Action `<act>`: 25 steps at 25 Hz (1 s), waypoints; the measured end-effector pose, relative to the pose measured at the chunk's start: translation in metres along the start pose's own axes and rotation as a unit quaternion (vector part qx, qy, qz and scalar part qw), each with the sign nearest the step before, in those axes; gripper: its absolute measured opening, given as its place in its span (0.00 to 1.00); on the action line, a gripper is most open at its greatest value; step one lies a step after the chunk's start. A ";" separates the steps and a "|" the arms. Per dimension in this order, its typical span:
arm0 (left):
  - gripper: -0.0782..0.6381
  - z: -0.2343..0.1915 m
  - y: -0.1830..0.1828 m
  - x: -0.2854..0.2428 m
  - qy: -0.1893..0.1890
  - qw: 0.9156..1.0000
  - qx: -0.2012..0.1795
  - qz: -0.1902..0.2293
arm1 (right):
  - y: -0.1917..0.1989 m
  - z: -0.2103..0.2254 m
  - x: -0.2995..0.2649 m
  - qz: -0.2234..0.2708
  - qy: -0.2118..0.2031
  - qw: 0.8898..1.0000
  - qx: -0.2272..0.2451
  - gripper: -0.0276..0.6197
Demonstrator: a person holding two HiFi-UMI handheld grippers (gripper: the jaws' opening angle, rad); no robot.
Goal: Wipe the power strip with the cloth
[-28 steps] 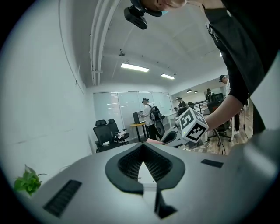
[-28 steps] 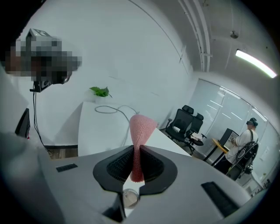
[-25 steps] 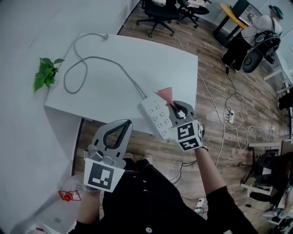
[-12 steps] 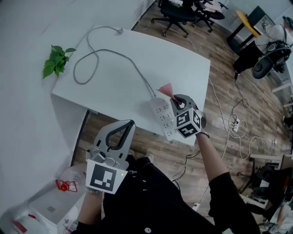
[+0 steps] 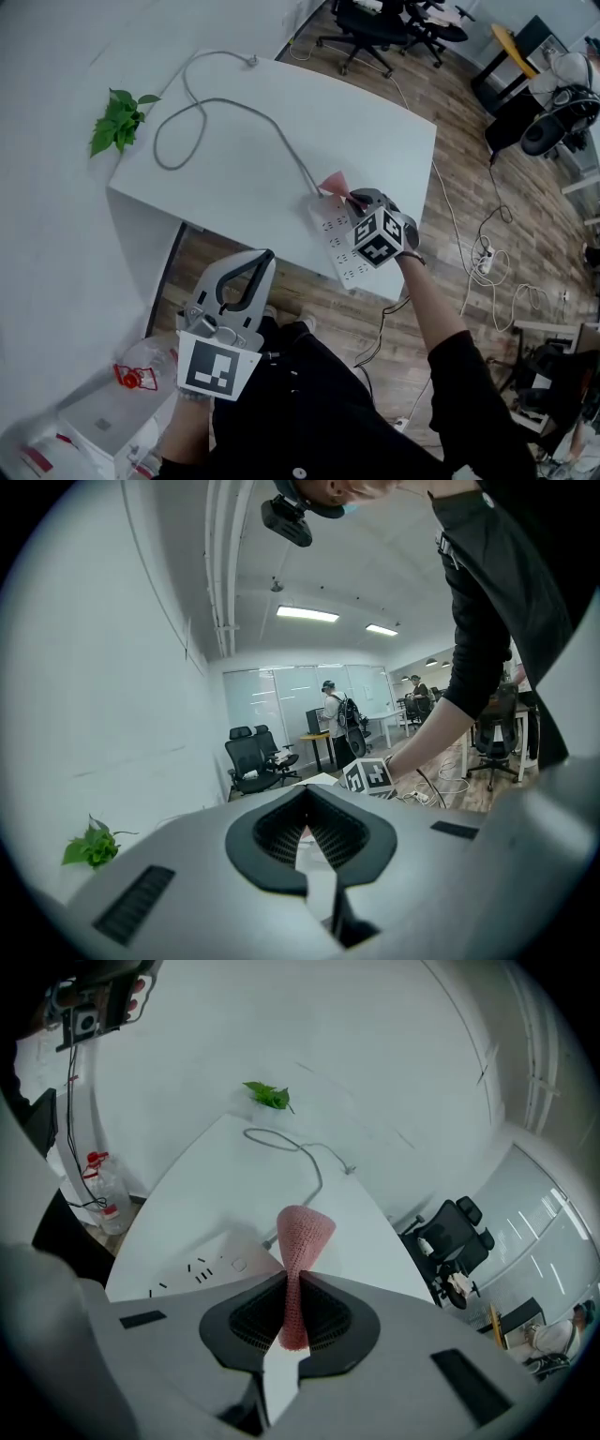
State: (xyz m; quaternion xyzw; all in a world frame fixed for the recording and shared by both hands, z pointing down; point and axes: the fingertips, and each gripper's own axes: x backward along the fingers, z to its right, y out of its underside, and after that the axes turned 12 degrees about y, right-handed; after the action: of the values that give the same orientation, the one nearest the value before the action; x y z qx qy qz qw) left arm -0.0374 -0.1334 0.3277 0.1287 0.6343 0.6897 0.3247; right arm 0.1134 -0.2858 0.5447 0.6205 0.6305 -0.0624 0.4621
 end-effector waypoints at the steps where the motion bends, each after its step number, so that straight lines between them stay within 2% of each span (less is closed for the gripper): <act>1: 0.13 0.001 0.001 0.000 -0.001 1.000 0.002 -0.002 | 0.002 -0.001 -0.002 -0.003 -0.004 1.000 0.002 0.12; 11: 0.13 0.007 0.006 -0.001 -0.003 1.000 0.009 -0.016 | 0.020 -0.019 -0.010 -0.024 -0.043 0.999 0.011 0.12; 25: 0.13 0.006 0.010 0.001 -0.008 1.000 0.014 -0.016 | 0.024 -0.030 -0.008 -0.028 -0.056 0.998 0.013 0.12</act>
State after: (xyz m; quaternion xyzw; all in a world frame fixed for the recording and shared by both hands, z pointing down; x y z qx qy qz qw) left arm -0.0374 -0.1281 0.3386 0.1287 0.6434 0.6741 0.3393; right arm 0.1169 -0.2666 0.5793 0.6039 0.6200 -0.1184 0.4867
